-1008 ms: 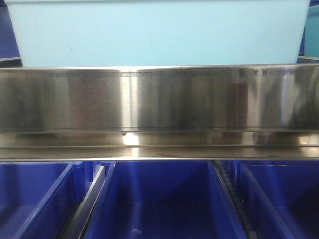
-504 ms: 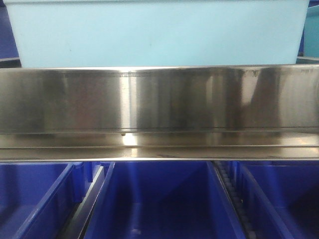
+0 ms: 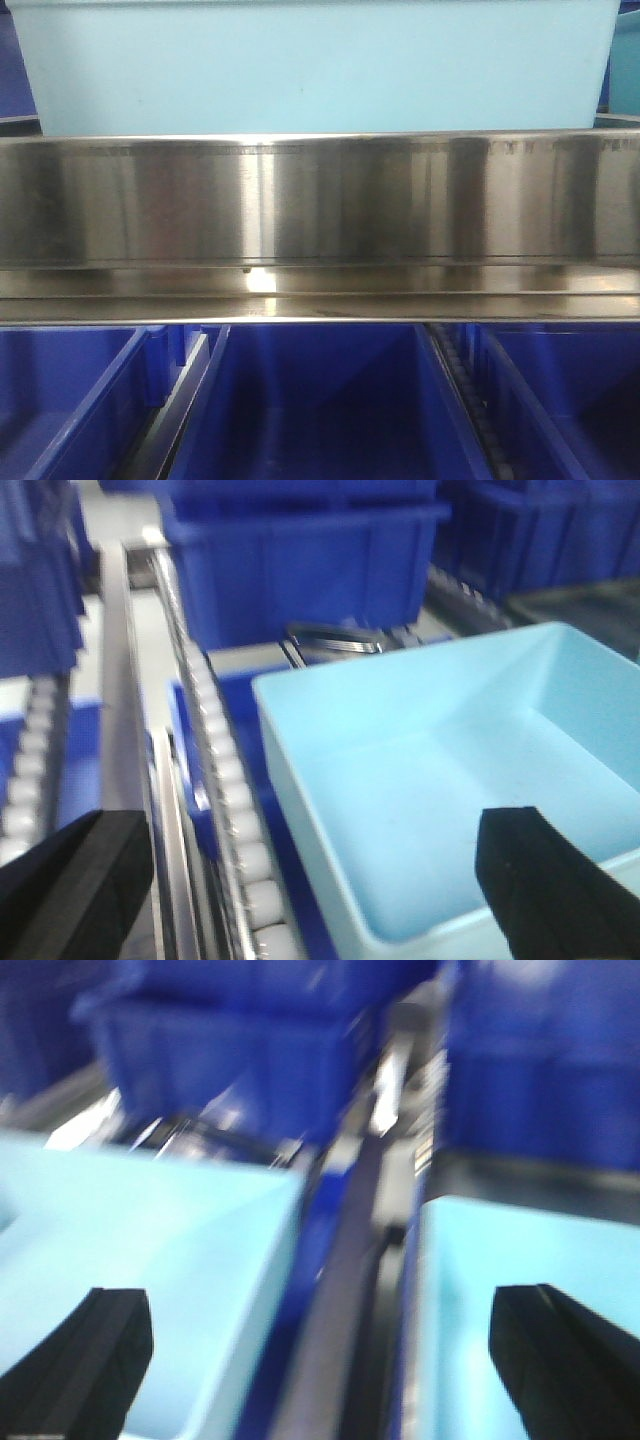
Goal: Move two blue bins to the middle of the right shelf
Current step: 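Close both grippers on opposite side walls of the light blue bin, then lift the bin and pull it back off the shelf rollers, then turn and drive the base away holding the bin in both grippers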
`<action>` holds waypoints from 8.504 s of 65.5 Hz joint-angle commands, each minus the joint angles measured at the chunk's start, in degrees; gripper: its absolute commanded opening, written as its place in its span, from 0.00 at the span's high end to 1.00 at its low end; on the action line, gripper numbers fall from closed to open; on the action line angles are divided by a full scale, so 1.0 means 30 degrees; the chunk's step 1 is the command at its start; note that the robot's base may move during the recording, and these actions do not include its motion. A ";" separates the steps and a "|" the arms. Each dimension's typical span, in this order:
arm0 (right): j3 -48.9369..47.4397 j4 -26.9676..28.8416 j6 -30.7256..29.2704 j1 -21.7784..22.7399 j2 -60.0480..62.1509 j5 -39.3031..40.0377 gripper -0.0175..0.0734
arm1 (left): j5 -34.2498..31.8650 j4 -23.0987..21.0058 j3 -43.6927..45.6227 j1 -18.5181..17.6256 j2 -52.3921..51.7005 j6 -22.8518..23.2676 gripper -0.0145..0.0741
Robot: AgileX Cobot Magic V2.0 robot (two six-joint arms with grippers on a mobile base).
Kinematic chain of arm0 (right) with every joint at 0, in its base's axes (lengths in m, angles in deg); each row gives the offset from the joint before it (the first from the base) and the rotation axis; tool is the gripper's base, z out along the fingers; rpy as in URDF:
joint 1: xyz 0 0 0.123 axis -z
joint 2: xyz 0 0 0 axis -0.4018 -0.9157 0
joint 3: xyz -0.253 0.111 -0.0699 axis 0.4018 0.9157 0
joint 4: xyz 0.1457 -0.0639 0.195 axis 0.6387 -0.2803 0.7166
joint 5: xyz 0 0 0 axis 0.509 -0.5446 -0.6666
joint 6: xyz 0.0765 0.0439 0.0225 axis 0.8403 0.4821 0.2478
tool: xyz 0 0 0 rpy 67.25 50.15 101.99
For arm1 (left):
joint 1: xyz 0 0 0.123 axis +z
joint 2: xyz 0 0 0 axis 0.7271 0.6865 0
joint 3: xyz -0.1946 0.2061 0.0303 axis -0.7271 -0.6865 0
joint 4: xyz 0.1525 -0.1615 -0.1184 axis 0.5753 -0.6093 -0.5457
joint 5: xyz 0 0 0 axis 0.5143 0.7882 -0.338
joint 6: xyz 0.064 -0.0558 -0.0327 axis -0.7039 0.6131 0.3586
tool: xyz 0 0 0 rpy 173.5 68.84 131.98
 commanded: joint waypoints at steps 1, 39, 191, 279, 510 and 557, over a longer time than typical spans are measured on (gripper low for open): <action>-0.2094 -0.0033 -0.0154 -0.0716 -0.2192 -0.1903 0.18 | 0.2205 -0.0397 0.2573 -0.0145 0.2381 0.0697 0.21; -0.8846 -0.0156 0.2421 -0.0963 -1.2974 -0.8277 0.18 | 0.8412 0.1253 0.9724 -0.0145 1.3285 0.2084 0.22; -1.4322 0.0923 0.2351 -0.1309 -1.1879 -0.5794 0.97 | 0.4883 -0.0145 1.3235 -0.0176 0.9298 0.2084 0.96; -1.4322 0.0923 0.2351 -0.1309 -1.1879 -0.5781 0.98 | 0.4744 0.0007 1.3235 -0.0176 0.9408 0.2084 0.96; -1.4322 0.0923 0.2351 -0.1309 -1.1912 -0.5781 0.97 | 0.4707 0.0359 1.3235 -0.0176 0.9408 0.2084 0.96; -1.4322 0.0923 0.2351 -0.1309 -1.1912 -0.5781 0.97 | 0.4707 0.0359 1.3235 -0.0176 0.9408 0.2084 0.96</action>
